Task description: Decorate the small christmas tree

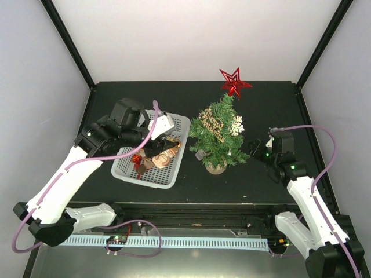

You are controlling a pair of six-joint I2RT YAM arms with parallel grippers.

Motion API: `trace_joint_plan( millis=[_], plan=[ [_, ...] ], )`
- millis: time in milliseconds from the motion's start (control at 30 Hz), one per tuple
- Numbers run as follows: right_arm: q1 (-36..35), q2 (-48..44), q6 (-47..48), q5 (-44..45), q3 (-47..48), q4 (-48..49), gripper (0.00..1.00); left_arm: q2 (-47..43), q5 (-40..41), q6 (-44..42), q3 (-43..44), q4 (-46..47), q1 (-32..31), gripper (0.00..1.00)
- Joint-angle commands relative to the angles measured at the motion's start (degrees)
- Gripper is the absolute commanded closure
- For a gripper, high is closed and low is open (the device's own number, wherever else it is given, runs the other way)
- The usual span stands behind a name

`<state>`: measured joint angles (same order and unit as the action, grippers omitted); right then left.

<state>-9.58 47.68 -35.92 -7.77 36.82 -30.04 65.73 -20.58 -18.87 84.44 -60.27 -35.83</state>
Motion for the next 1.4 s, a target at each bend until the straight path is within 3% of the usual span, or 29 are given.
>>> trace_joint_plan(
  millis=[0, 100, 233, 533, 667, 1033, 1367],
  plan=[
    [0.27, 0.02, 0.79, 0.31, 0.74, -0.41, 0.51, 0.26, 1.18, -0.80, -3.30, 3.46, -1.61, 0.56],
    [0.25, -0.89, 1.30, 0.27, 0.51, -0.84, 0.51, -0.47, 8.48, -0.95, -8.29, 6.49, -1.60, 0.56],
    [0.29, -1.70, 2.16, 0.73, 0.02, -1.25, 0.51, -0.16, 19.00, -5.30, -11.82, 7.48, -0.06, 0.43],
    [0.27, -0.74, 1.64, -0.47, -2.10, 0.51, 0.51, 8.62, 28.22, -9.89, -1.52, -11.34, 9.33, 0.38],
    [0.32, -0.18, 1.67, -1.20, -2.16, 0.81, 0.51, 11.31, 28.77, -7.65, -3.68, -18.80, 9.95, 0.39],
    [-1.01, 0.08, 1.47, -3.39, -4.83, 3.53, 0.50, 6.18, 31.71, -7.44, -17.21, -21.26, 14.69, 0.34],
    [-1.04, 0.36, 2.21, -4.62, -7.00, 6.09, 0.50, 6.87, 30.75, -9.41, -24.22, -15.78, 16.23, 0.47]
  ],
)
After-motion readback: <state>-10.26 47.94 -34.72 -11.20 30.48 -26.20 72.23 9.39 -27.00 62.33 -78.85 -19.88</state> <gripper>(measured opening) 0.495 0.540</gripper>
